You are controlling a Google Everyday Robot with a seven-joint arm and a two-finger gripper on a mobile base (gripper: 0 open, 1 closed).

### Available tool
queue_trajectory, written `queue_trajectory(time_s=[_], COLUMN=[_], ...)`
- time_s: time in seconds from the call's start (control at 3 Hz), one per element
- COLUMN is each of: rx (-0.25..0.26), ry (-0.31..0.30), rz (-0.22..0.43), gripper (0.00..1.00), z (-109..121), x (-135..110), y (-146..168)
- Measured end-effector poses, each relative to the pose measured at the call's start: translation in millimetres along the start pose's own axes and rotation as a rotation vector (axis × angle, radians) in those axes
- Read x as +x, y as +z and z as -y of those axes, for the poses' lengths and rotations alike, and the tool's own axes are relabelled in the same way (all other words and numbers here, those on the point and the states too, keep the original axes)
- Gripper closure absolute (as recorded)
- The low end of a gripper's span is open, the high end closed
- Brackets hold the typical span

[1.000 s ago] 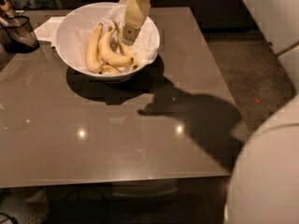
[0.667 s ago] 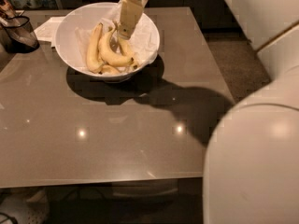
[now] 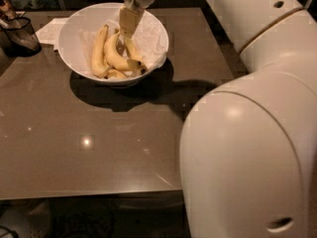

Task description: Pick banana from white bowl

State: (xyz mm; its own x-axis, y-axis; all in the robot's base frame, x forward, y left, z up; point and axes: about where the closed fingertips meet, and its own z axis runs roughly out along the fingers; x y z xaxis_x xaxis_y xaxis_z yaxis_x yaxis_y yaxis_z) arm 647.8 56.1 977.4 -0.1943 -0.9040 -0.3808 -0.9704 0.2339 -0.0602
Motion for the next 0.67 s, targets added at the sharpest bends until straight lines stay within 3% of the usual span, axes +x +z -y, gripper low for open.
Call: queue_trajectory(time_s=[0.67], rx=[-0.041], ry=[0.018], rz=[0.003], gripper=[0.32], z=[3], x=[-25], y=[25])
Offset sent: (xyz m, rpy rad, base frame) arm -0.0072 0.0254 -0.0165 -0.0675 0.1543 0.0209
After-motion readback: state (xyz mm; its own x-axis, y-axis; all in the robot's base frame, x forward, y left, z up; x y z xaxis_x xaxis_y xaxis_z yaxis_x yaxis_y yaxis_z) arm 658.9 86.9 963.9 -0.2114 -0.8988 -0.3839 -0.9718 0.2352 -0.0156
